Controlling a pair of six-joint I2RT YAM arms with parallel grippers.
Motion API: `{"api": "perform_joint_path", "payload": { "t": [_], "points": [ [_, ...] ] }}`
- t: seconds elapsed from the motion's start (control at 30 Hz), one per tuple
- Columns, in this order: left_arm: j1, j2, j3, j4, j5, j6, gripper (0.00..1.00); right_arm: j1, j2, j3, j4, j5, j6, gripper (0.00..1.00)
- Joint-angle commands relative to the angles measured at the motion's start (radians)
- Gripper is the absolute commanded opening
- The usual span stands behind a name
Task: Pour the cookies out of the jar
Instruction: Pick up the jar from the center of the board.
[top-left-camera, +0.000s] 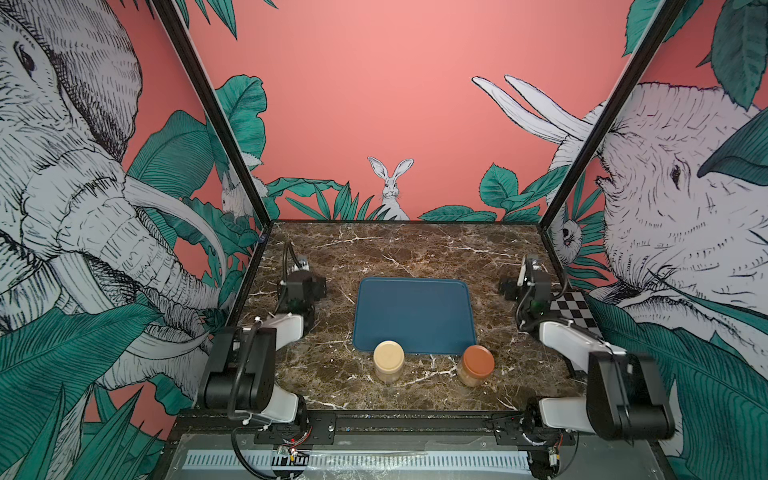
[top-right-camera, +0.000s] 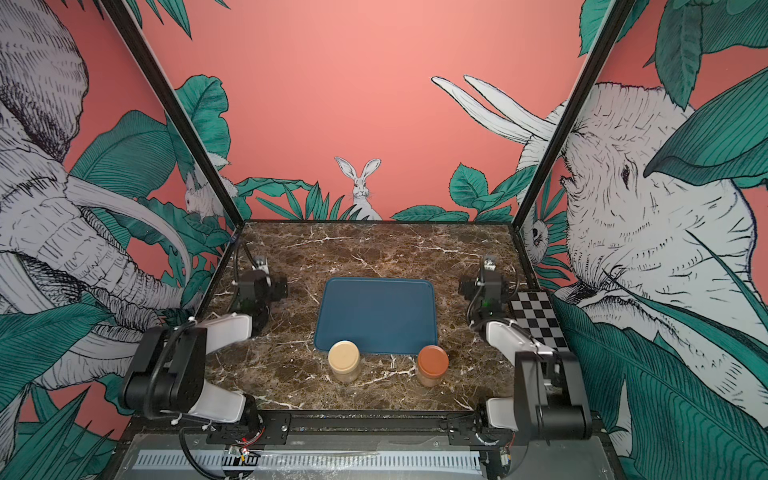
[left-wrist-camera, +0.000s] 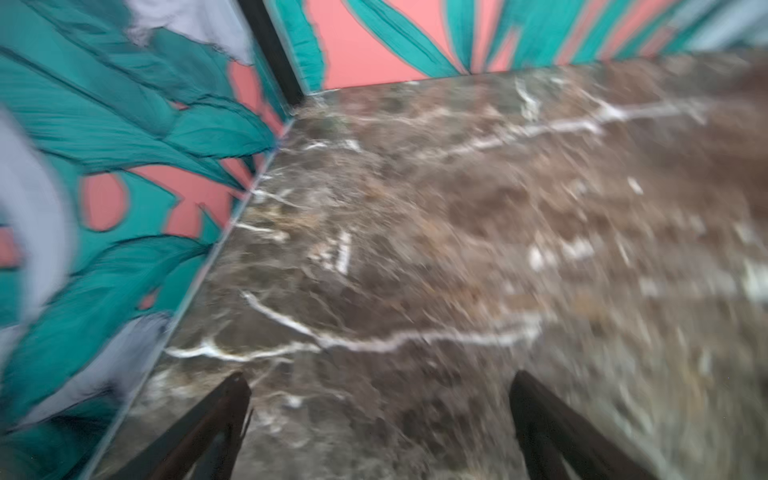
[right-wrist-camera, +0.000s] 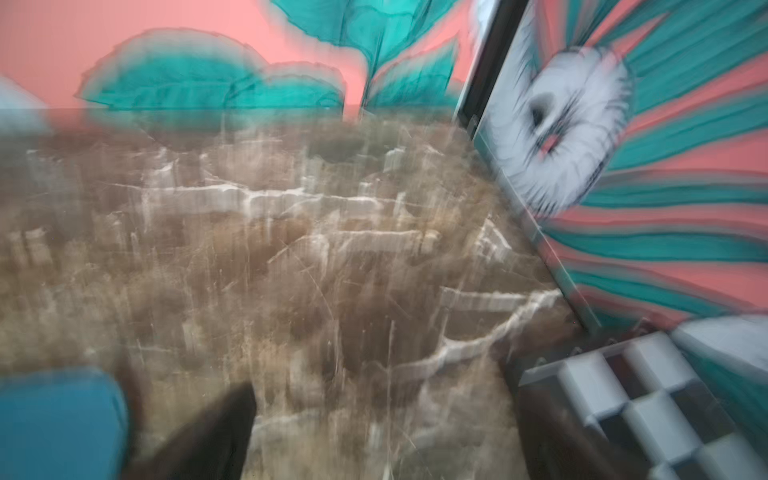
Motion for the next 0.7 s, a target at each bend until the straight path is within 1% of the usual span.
{"api": "perform_joint_path", "payload": {
  "t": [0.0, 0.03, 0.07, 0.1, 0.13, 0.17, 0.2, 0.27, 0.33, 0.37, 0.43, 0.47, 0.53, 0.6, 0.67],
  "points": [
    [0.015, -0.152, 0.241, -0.49, -0.15, -0.319, 0.97, 0.004, -0.113, 0.227, -0.474, 0.02, 0.26, 0.99],
    [0.015, -0.169, 0.278, -0.547, -0.073, -0.379, 0.94, 0.003, -0.135, 0.211, -0.477, 0.034, 0.343, 0.99],
    [0.008, -0.178, 0.303, -0.564, 0.022, -0.417, 0.91, -0.013, -0.16, 0.181, -0.522, 0.034, 0.5, 0.99],
    [-0.014, -0.181, 0.325, -0.585, 0.11, -0.455, 0.9, -0.044, -0.177, 0.157, -0.532, -0.091, 0.556, 0.99],
    [-0.051, -0.179, 0.342, -0.599, 0.155, -0.477, 0.89, -0.054, -0.173, 0.166, -0.528, -0.198, 0.526, 0.99],
    [-0.109, -0.173, 0.361, -0.621, 0.179, -0.487, 0.89, -0.004, -0.142, 0.24, -0.667, -0.164, 0.499, 0.99],
    [-0.181, -0.163, 0.384, -0.644, 0.185, -0.475, 0.89, 0.073, -0.098, 0.33, -0.829, -0.073, 0.476, 0.99],
    [-0.332, -0.132, 0.427, -0.708, 0.186, -0.44, 0.88, 0.194, -0.027, 0.473, -1.078, -0.031, 0.432, 0.99],
    [-0.473, -0.089, 0.459, -0.753, 0.213, -0.399, 0.87, 0.308, -0.005, 0.539, -1.245, 0.013, 0.422, 0.99],
    [-0.538, -0.068, 0.475, -0.778, 0.238, -0.387, 0.85, 0.369, -0.012, 0.55, -1.304, 0.015, 0.421, 0.99],
    [-0.638, -0.045, 0.491, -0.805, 0.266, -0.363, 0.82, 0.474, -0.039, 0.547, -1.373, 0.01, 0.447, 0.99],
    [-0.681, -0.042, 0.496, -0.82, 0.263, -0.355, 0.82, 0.527, -0.055, 0.541, -1.404, 0.003, 0.468, 0.99],
    [-0.708, -0.049, 0.488, -0.828, 0.266, -0.357, 0.82, 0.604, -0.079, 0.52, -1.444, -0.029, 0.51, 0.99],
    [-0.709, -0.065, 0.467, -0.817, 0.27, -0.385, 0.82, 0.681, -0.089, 0.477, -1.462, -0.07, 0.559, 0.99],
    [-0.709, -0.074, 0.464, -0.817, 0.271, -0.391, 0.82, 0.755, -0.085, 0.437, -1.471, -0.077, 0.608, 0.99]
  ]
}}
